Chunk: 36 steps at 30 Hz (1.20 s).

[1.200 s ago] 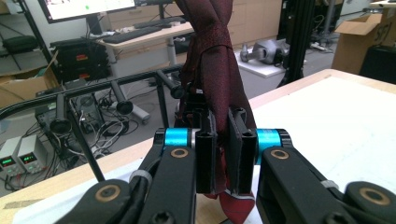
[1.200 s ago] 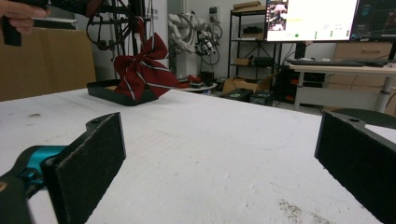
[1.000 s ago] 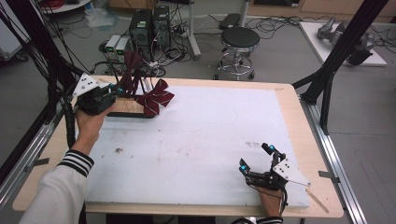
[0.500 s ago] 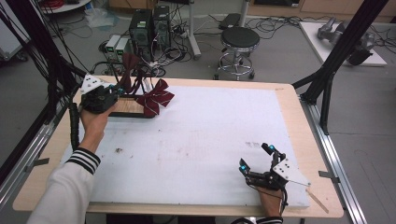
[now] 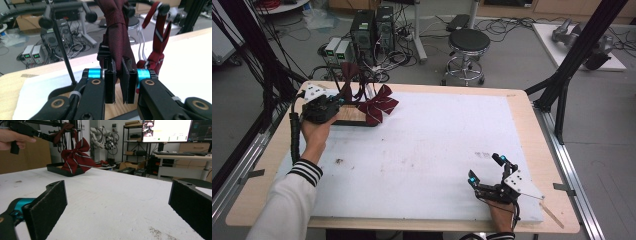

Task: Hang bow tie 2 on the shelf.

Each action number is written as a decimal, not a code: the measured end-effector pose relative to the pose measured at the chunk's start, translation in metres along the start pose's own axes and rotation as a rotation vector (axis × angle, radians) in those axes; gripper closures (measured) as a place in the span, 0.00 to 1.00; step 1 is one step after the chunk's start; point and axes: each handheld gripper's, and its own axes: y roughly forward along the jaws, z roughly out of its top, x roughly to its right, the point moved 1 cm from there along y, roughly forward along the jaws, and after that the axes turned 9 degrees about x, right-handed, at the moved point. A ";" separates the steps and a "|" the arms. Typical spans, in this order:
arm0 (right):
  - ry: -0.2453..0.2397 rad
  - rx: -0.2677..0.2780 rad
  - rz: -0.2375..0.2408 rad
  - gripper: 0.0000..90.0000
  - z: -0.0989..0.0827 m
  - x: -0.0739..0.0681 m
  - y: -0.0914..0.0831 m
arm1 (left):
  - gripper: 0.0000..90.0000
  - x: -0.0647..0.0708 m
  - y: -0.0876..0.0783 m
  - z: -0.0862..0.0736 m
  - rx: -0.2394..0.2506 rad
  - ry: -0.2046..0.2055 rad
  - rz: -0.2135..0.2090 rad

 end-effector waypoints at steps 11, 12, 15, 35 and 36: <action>-0.002 0.002 0.001 0.01 0.000 0.000 0.000 | 0.93 0.002 0.009 -0.019 -0.114 0.020 0.015; -0.002 0.003 0.002 0.01 0.000 0.000 0.000 | 0.93 0.002 0.010 -0.021 -0.123 0.017 0.017; -0.003 0.003 0.001 0.01 0.000 0.000 0.000 | 0.93 0.002 0.012 -0.023 -0.148 0.004 0.012; -0.002 0.004 0.003 0.01 0.000 0.000 0.000 | 0.46 -0.001 0.012 -0.028 -0.176 -0.027 -0.095; 0.002 0.001 0.003 0.01 0.000 0.000 0.000 | 0.37 -0.001 0.011 -0.029 -0.178 -0.014 -0.098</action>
